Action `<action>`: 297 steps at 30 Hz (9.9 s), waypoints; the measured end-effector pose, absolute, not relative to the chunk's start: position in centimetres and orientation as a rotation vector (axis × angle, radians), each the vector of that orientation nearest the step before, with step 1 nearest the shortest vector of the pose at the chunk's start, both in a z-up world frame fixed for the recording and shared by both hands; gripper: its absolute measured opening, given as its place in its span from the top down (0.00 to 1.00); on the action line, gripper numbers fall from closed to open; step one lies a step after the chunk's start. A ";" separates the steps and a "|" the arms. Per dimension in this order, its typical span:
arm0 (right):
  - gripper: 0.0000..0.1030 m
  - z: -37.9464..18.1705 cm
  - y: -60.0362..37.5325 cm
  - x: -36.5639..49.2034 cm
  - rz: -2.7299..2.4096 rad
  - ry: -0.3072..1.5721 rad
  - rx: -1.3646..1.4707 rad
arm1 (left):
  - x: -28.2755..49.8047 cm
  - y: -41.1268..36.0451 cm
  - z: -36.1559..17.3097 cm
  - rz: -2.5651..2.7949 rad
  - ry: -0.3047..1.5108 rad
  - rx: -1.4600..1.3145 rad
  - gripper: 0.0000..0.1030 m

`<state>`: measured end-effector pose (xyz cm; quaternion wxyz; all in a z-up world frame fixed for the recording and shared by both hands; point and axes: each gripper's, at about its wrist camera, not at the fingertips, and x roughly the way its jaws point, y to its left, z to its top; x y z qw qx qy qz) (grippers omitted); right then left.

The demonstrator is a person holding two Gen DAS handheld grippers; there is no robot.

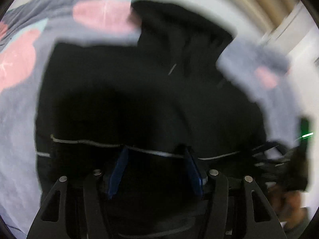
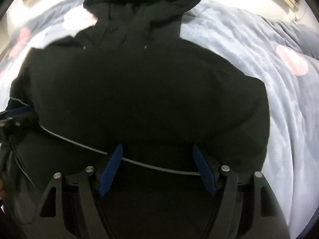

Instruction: Fold large clothes

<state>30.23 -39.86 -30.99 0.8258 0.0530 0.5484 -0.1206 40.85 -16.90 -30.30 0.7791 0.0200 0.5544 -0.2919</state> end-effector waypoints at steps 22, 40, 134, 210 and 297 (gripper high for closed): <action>0.26 -27.0 -35.6 25.4 -0.274 1.240 0.174 | 34.4 -16.8 -26.8 -0.476 1.208 0.208 0.39; 0.26 -13.4 -31.6 16.2 -0.384 1.029 0.371 | 30.6 -6.3 -10.8 -0.617 0.965 0.189 0.39; 0.20 -24.4 -50.8 55.8 -0.017 0.869 0.241 | 59.3 -28.4 -23.2 -0.796 0.914 0.203 0.45; 0.40 -12.5 -37.1 34.2 -0.040 0.808 0.338 | 43.5 -20.6 -25.9 -0.797 1.234 0.283 0.44; 0.52 -21.7 -32.3 16.0 -0.164 1.103 0.427 | 27.4 -4.8 -18.1 -0.717 1.091 0.147 0.41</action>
